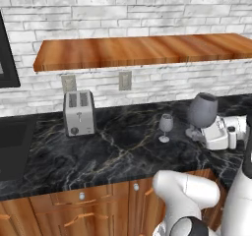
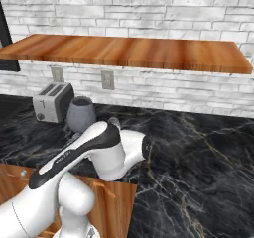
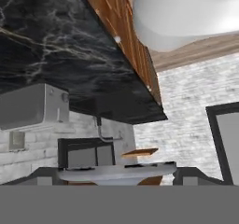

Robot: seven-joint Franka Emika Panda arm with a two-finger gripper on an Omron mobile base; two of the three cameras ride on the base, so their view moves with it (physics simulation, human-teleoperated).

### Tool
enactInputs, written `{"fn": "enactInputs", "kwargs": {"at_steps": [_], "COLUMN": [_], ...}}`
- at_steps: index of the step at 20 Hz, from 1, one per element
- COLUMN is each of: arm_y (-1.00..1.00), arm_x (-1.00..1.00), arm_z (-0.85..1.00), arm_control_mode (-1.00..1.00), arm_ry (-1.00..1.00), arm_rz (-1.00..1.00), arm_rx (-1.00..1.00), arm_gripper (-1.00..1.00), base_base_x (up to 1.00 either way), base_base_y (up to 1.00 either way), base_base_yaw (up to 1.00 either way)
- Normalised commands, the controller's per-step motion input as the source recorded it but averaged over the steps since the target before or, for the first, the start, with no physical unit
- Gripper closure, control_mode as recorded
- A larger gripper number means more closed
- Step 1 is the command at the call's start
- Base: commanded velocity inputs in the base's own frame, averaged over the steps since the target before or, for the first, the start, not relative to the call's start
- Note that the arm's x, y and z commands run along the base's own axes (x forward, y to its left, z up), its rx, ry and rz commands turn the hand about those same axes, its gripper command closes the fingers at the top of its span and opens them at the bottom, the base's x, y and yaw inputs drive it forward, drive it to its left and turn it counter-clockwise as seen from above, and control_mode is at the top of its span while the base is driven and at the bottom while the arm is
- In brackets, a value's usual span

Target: Retrieve the wine glasses from the counter and place one next to each plate.

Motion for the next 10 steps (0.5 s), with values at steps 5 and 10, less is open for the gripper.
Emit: {"fn": "enactInputs", "kwargs": {"at_steps": [5,10], "arm_y": [0.00,0.00], "arm_x": [-0.49,-0.59], "arm_z": [0.86,0.86], "arm_control_mode": [-1.00,-1.00], "arm_ry": [-0.05,-0.17], "arm_rz": [0.00,0.00], "arm_rx": [0.00,0.00], "arm_gripper": [1.00,1.00], "base_base_x": [0.00,0.00], "base_base_y": [0.00,0.00], "base_base_yaw": [0.00,0.00]}}
